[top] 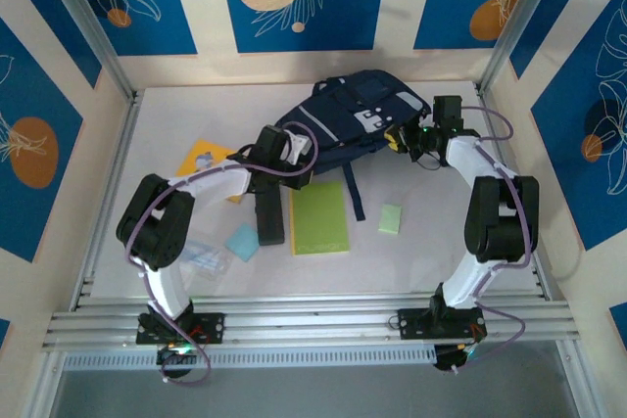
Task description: Pack books, pencil case, and school supplies into a backpack
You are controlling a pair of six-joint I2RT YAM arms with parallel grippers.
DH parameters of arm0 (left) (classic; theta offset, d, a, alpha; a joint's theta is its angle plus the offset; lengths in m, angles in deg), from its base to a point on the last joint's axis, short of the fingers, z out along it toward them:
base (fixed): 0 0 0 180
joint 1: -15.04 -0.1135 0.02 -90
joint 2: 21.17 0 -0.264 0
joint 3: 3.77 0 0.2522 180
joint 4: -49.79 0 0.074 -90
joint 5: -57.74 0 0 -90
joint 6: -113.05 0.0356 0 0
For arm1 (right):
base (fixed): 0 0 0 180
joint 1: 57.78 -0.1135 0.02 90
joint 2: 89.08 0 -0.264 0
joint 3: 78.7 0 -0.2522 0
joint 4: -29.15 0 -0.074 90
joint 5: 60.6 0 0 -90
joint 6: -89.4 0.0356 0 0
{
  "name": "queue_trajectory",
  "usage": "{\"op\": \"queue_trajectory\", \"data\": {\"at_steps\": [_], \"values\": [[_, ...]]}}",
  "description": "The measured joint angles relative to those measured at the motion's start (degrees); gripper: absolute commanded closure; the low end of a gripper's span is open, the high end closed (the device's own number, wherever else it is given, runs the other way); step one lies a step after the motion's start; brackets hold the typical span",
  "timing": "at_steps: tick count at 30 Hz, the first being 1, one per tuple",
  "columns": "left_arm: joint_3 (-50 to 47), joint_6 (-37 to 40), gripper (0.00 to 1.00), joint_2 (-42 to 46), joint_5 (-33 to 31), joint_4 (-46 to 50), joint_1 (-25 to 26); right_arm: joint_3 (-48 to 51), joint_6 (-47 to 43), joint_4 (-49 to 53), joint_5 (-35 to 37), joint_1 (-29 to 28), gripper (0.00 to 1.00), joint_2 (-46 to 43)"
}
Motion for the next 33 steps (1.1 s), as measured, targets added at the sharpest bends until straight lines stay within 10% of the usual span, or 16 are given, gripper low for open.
{"op": "queue_trajectory", "data": {"at_steps": [4,20,28,33], "values": [[3.26,-3.06,1.0,-0.09,2.21,2.34,2.47,-1.77,-2.62,2.4,-0.2,0.28,0.21,1.03],[12.07,-15.15,1.0,-4.48,7.26,0.11,8.13,22.18,5.14,-7.19,-4.68,-10.43,0.11,-16.83],[7.06,-16.72,1.0,-4.39,6.32,-1.14,8.87,22.34,8.76,-17.46,-5.62,-12.61,1.0,-9.77],[4.17,-16.24,1.0,-3.43,6.38,-1.44,6.64,22.34,5.79,-15.19,-5.22,-12.15,1.0,-10.03]]}}
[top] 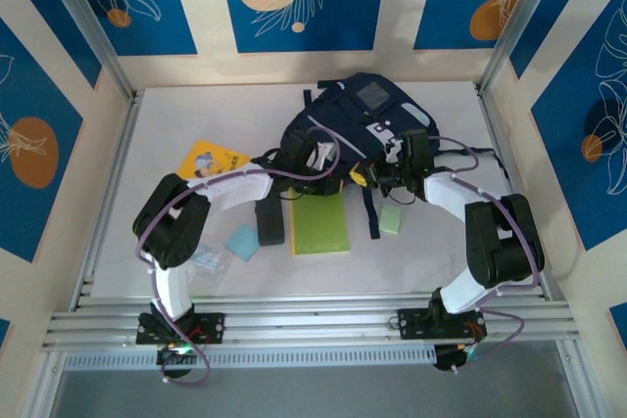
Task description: Pack books, pencil case, and school supplies into a backpack
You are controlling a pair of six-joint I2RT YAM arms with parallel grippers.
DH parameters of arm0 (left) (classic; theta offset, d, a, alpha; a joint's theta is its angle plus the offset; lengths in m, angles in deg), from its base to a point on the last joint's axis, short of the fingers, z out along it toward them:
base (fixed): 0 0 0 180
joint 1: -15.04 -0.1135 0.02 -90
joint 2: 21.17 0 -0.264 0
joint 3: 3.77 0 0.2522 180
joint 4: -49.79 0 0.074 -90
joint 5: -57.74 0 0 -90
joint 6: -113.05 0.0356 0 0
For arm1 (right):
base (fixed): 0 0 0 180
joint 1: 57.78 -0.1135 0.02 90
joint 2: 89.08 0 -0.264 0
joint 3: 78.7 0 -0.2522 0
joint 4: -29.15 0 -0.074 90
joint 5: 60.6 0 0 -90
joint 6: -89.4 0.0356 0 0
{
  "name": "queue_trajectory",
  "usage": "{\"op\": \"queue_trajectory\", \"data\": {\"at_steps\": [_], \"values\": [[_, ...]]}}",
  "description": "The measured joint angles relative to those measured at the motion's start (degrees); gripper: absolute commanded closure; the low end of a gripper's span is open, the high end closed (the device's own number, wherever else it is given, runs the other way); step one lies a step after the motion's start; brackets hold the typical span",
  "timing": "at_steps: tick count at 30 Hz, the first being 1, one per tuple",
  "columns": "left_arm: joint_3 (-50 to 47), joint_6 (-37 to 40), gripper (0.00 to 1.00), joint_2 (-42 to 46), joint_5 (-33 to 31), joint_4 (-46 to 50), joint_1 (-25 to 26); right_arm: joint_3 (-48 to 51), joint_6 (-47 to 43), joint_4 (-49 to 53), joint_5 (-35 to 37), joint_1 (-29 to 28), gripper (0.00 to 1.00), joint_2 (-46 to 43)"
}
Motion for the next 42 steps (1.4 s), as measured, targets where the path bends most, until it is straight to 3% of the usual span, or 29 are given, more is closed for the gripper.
{"op": "queue_trajectory", "data": {"at_steps": [2,4,8,10,12,14,19,21,23,25,26,32,36,42], "values": [[-0.87,0.24,1.0,0.72,0.52,0.15,-1.57,0.0,-1.95,2.01,0.66,0.74,1.0,-0.81],[-1.2,0.92,1.0,1.27,1.09,0.2,-2.75,0.0,-3.3,3.3,0.79,1.6,0.86,-1.99],[-1.2,1.33,1.0,2.62,1.27,0.33,-3.28,0.0,-4.31,4.02,1.31,2.93,0.82,-3.15],[-1.2,1.57,1.0,2.93,1.14,0.68,-3.28,0.02,-4.2,4.0,1.73,3.02,0.53,-3.15],[-1.2,2.49,1.0,3.17,0.68,2.34,-3.54,0.02,-4.02,4.22,2.75,3.19,0.34,-3.1],[-1.22,2.99,1.0,3.52,0.5,3.98,-3.89,0.02,-3.54,3.54,3.82,3.21,0.25,-2.86],[-1.81,2.95,1.0,5.33,0.59,5.29,-3.41,0.0,-0.9,0.7,6.47,0.33,0.17,-0.22],[-1.81,2.82,1.0,5.81,0.72,5.31,-2.8,-0.24,0.39,-1.05,6.58,-1.09,0.24,1.97],[-1.79,2.78,1.0,6.03,0.74,5.4,-2.1,-1.07,1.95,-2.54,6.36,-1.92,0.54,4.72],[-1.79,2.8,1.0,6.05,0.7,5.77,-1.7,-1.4,3.26,-3.98,5.81,-2.25,0.94,6.93],[-1.81,2.82,1.0,6.05,0.7,6.12,-1.7,-1.4,3.74,-4.24,5.55,-2.25,1.0,7.34],[-3.65,5.16,1.0,6.58,0.31,7.15,-4.15,-2.54,-2.29,-1.33,3.41,-0.57,1.0,6.95],[-4.63,8.41,1.0,6.58,0.7,8.09,-8.31,-6.45,-12.9,7.5,1.4,2.05,1.0,5.75],[-4.5,12.09,1.0,6.82,1.79,7.63,-8.68,-12.13,-26.64,17.77,-2.01,4.66,1.0,5.14]]}}
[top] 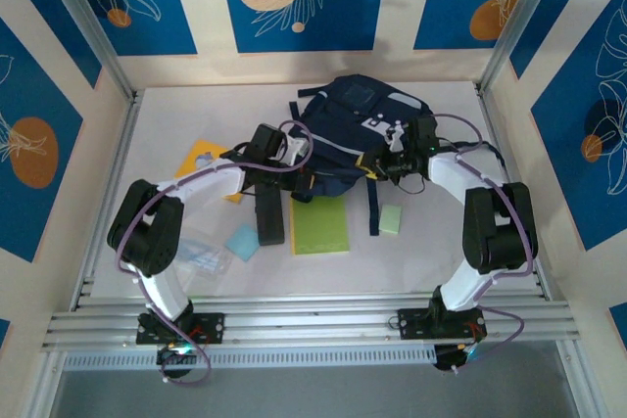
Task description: Pack books, pencil case, and school supplies into a backpack
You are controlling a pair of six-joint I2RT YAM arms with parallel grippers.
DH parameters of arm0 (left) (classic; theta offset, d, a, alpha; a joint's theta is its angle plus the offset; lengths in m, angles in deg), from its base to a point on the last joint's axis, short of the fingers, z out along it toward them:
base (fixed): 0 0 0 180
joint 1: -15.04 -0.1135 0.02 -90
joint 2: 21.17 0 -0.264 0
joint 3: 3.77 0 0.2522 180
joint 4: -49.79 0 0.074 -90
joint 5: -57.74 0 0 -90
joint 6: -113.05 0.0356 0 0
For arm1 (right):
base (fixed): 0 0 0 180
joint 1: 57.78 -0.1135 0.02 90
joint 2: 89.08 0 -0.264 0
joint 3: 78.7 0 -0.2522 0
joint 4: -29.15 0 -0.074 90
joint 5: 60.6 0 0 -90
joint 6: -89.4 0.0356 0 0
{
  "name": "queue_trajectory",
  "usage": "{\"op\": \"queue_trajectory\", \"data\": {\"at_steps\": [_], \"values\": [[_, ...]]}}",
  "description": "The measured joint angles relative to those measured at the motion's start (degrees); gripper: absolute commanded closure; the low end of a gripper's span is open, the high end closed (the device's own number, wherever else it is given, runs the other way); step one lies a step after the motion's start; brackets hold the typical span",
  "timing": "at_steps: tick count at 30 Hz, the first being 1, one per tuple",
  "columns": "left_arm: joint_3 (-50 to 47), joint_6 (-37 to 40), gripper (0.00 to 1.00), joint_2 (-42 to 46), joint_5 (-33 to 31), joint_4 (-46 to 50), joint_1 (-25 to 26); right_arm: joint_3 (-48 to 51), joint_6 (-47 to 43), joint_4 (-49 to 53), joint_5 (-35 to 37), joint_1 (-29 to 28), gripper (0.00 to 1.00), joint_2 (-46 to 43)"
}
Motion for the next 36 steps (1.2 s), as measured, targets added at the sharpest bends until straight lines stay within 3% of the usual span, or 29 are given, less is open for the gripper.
{"op": "queue_trajectory", "data": {"at_steps": [6,8,15,17,26,31,33,34,36], "values": [[0.09,1.03,1.0,0.37,-2.36,1.57,0.24,-7.76,-8.7,11.32,-0.31,5.49,1.0,4.61],[-0.15,0.57,1.0,0.7,-3.15,1.46,1.75,-10.43,-9.27,13.81,-0.2,6.01,0.94,6.97],[-0.96,-4.72,1.0,1.22,-3.3,-0.46,7.06,-16.0,-6.8,17.18,5.44,6.99,0.14,9.84],[-0.87,-6.62,1.0,1.2,-2.29,-0.92,8.09,-15.65,-5.44,17.03,7.15,6.86,0.09,8.48],[4.55,-14.56,1.0,-2.08,0.35,-3.82,10.75,2.49,4.17,14.29,7.02,3.19,0.08,-9.16],[4.39,-18.93,1.0,-2.75,0.7,-6.05,12.61,13.64,15.72,4.68,5.84,-0.94,0.11,-12.92],[4.04,-20.35,1.0,-2.75,0.74,-6.86,13.35,15.69,19.76,0.55,7.3,-2.36,0.18,-12.66],[3.78,-20.96,1.0,-2.75,0.74,-7.19,13.62,16.35,21.68,-1.4,8.09,-2.89,0.3,-12.28],[3.43,-21.57,1.0,-2.75,0.72,-7.37,13.9,16.98,24.26,-4.9,8.81,-3.34,0.63,-10.58]]}}
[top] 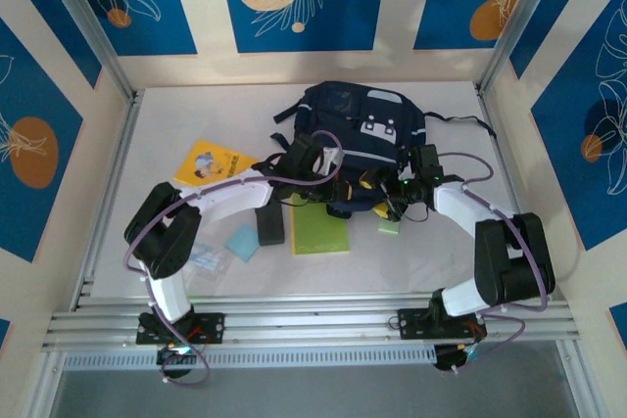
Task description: Pack books, pencil case, and school supplies into a backpack
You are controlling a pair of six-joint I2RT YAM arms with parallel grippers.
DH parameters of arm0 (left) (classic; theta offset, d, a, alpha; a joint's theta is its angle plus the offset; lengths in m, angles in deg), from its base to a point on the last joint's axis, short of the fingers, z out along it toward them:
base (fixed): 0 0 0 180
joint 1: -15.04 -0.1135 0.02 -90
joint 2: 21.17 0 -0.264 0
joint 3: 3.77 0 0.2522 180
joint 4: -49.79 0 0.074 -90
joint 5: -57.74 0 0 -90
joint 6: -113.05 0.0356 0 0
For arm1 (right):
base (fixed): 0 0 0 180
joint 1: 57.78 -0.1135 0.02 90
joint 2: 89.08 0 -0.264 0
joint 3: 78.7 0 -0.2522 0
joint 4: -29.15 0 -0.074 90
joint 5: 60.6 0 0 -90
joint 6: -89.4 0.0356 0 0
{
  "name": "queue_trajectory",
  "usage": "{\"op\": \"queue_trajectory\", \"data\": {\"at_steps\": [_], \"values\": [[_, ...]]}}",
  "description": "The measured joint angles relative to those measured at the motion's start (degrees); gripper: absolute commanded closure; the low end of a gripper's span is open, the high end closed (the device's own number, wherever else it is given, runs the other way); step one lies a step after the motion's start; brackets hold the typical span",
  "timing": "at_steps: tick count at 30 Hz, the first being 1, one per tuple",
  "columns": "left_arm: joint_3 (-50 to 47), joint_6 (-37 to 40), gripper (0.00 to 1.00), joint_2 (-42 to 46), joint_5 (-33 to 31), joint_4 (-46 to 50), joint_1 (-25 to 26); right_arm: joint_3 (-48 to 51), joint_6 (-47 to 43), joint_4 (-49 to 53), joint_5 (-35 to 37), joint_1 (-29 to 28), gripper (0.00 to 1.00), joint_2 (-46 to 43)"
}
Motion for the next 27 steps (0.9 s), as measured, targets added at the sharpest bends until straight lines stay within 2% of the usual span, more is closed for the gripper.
{"op": "queue_trajectory", "data": {"at_steps": [2,3,6,10,18,22,26,27], "values": [[-0.33,-0.13,1.0,0.0,-0.07,0.28,0.04,0.07,1.09,-2.4,0.31,-0.15,0.92,2.08],[-0.35,0.09,1.0,0.0,-0.17,1.07,0.04,0.02,1.09,-3.17,0.66,-0.39,1.0,2.75],[-0.13,2.69,1.0,0.02,-0.83,4.83,0.07,-0.55,-0.59,-2.82,1.86,-0.68,1.0,3.32],[2.47,8.2,1.0,0.02,-2.6,12.13,-1.03,-3.13,-8.72,2.34,4.24,-0.94,1.0,3.26],[8.02,19.71,1.0,0.02,-7.85,26.58,-7.82,-11.45,-27.26,15.47,14.27,-1.05,1.0,3.06],[7.89,22.34,1.0,0.02,-9.14,28.33,-11.78,-12.83,-32.83,18.56,15.74,1.31,1.0,2.97],[7.78,23.04,1.0,0.04,-8.83,27.17,-12.5,-17.62,-35.36,21.86,13.16,6.21,1.0,4.76],[7.63,22.97,1.0,0.11,-8.31,26.1,-12.26,-19.65,-35.45,22.25,12.2,7.61,0.95,5.9]]}}
